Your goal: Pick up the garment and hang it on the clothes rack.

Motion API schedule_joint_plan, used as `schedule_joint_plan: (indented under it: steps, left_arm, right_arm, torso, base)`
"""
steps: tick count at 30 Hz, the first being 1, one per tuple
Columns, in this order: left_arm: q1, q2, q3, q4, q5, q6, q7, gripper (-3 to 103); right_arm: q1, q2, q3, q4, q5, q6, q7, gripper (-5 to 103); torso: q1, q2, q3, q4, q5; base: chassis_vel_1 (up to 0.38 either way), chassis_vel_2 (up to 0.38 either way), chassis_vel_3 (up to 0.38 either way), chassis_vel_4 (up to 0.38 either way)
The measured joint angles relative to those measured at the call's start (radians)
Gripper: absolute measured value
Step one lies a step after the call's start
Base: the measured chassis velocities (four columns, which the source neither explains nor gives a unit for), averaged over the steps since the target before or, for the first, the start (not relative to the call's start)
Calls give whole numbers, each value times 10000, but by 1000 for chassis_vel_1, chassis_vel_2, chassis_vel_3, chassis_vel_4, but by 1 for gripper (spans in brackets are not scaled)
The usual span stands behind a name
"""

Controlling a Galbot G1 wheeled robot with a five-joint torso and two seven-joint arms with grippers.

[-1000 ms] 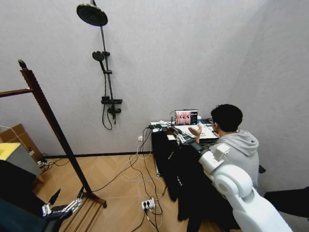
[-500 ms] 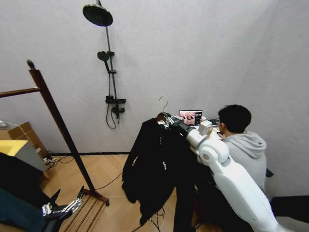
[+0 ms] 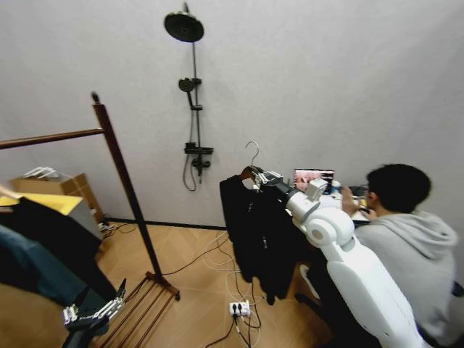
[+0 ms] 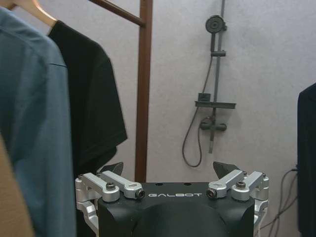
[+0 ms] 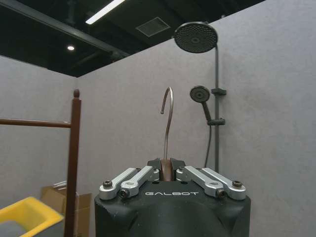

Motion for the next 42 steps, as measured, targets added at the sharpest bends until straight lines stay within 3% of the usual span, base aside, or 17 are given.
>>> schedule_joint_plan:
  steps: [7, 15, 34, 42]
  left_arm:
    - [0, 0, 0, 0, 0, 0, -1, 100]
    - [0, 0, 0, 0, 0, 0, -2, 100]
    - [0, 0, 0, 0, 0, 0, 0, 100]
    - [1, 0, 0, 0, 0, 0, 0, 100]
  right_arm:
    - [176, -142, 29, -168, 174, 26, -472, 9]
    - [598, -156, 215, -1800, -168, 362, -1356, 9]
    - [302, -47, 291, -1663, -219, 398, -1225, 9]
    - [101, -221, 505, -1912, -793, 762, -887, 9]
  torso:
    - [0, 1, -1, 4, -3]
    - [0, 1, 0, 3, -1]
    - [-1, 1, 0, 3, 1]
    - [0, 1, 0, 9, 0]
  base:
    - [145, 118, 124, 123]
    - [125, 126, 130, 121]
    - [127, 125, 121, 121]
    - [123, 124, 119, 111]
